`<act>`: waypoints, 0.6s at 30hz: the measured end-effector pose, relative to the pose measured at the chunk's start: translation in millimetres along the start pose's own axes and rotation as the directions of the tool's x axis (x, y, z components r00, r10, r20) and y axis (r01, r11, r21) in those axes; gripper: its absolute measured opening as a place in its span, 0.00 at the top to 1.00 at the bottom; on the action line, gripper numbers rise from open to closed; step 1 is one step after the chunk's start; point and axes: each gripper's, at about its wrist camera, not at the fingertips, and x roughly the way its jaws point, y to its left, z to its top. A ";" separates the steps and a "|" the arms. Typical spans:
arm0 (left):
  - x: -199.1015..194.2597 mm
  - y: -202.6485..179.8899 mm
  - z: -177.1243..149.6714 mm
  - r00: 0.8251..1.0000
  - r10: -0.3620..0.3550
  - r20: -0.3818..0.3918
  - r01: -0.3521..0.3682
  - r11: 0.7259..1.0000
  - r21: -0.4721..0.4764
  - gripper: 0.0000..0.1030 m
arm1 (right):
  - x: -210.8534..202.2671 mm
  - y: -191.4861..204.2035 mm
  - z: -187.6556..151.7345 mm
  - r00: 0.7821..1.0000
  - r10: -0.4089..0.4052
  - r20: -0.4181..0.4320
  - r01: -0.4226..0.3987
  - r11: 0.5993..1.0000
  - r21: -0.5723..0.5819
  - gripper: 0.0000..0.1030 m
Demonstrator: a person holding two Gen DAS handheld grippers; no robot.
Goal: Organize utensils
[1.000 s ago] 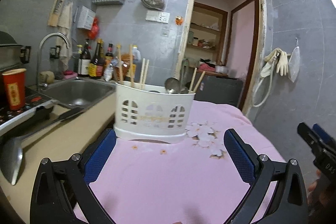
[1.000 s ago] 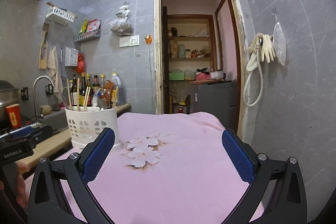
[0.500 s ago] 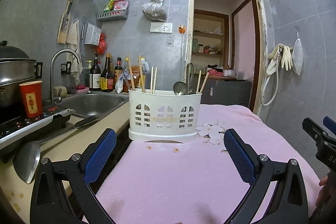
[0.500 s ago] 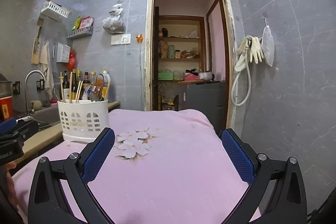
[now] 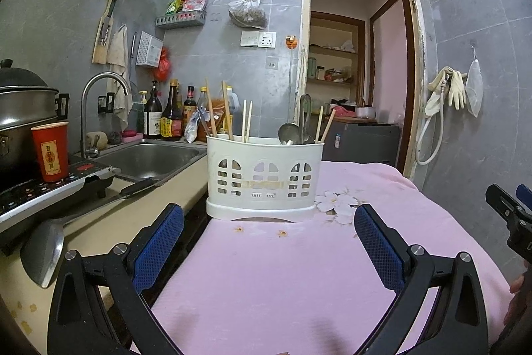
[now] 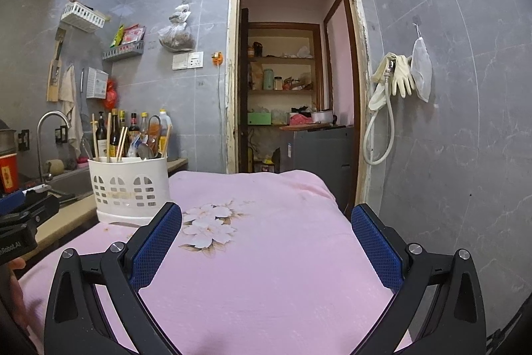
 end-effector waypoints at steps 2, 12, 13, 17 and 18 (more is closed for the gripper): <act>-0.4 -0.5 0.0 1.000 0.001 0.000 -0.001 1.000 0.000 0.02 | -0.3 0.0 0.2 1.000 0.001 0.000 -0.001 1.000 0.001 0.00; -1.0 -0.5 -0.6 1.000 0.000 -0.003 0.000 1.000 -0.004 0.02 | -1.1 1.5 0.7 1.000 0.014 -0.008 -0.014 1.000 0.011 0.00; -0.9 -0.7 -0.6 1.000 0.000 -0.002 0.000 1.000 -0.003 0.02 | -1.1 1.6 0.6 1.000 0.014 -0.008 -0.014 1.000 0.011 0.00; -1.1 -0.6 -0.9 1.000 0.002 -0.002 -0.002 1.000 -0.002 0.02 | -1.0 1.9 0.1 1.000 0.017 -0.012 -0.017 1.000 0.014 0.00; -1.2 -0.3 -0.8 1.000 0.002 -0.003 -0.002 1.000 -0.002 0.02 | -1.1 2.2 0.1 1.000 0.018 -0.013 -0.018 1.000 0.014 0.00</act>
